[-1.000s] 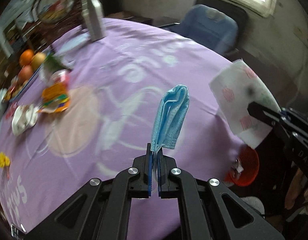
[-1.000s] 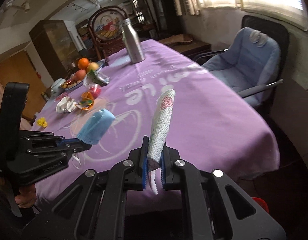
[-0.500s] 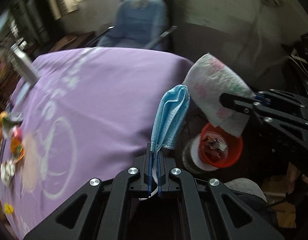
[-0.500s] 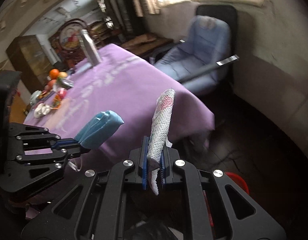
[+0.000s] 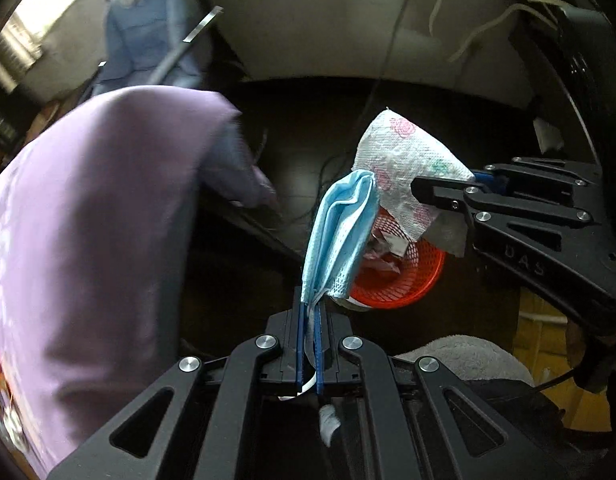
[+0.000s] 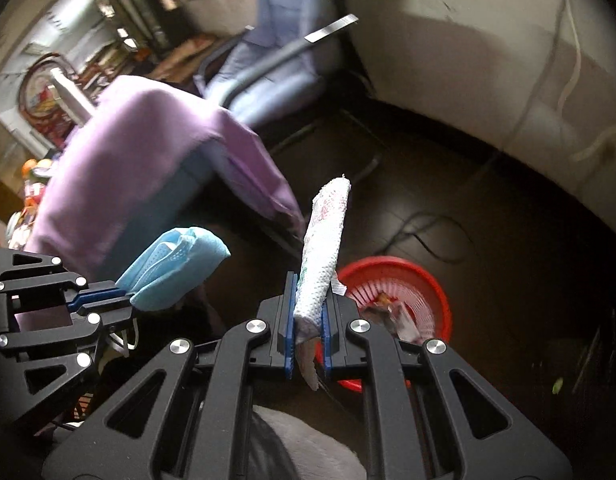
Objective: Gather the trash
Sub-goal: 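Carry the tissue and mask over the red wastebasket with both grippers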
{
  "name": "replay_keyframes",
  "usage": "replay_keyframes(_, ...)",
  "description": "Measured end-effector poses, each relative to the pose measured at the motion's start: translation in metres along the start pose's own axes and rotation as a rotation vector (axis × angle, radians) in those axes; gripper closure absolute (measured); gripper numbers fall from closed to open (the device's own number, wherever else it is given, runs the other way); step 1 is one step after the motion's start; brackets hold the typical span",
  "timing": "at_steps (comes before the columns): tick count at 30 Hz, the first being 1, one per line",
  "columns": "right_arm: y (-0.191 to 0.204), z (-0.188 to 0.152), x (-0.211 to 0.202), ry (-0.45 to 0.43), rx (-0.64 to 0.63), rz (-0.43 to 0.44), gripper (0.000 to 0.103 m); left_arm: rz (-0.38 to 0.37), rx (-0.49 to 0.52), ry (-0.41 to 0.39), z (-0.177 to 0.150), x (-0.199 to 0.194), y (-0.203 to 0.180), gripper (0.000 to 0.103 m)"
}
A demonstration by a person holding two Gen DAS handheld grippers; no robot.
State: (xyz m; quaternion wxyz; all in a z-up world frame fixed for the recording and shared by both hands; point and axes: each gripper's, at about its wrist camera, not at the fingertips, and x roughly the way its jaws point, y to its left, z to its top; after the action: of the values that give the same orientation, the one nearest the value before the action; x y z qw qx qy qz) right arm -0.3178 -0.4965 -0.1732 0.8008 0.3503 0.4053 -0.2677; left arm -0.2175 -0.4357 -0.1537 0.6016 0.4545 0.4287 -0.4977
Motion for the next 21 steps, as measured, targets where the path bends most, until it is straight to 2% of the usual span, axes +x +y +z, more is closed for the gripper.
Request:
replay_keyframes(3, -0.024, -0.011, 0.015, 0.039, 0.051, -0.017, 0.091, -0.009, 0.031, 0.031, 0.011, 0.029, -0.014, 0.098)
replay_keyframes(10, -0.077, -0.035, 0.06, 0.143, 0.181, -0.053, 0.091, -0.087, 0.068, 0.131, 0.03, 0.11, -0.033, 0.098)
replay_keyframes(13, -0.096, -0.042, 0.084, 0.197, 0.258, -0.048, 0.091, -0.153, 0.054, 0.197, 0.03, 0.144, -0.039, 0.098)
replay_keyframes(21, -0.115, -0.057, 0.128, 0.285, 0.352, -0.027, 0.091, -0.162, 0.048, 0.277, 0.031, 0.195, -0.043, 0.098)
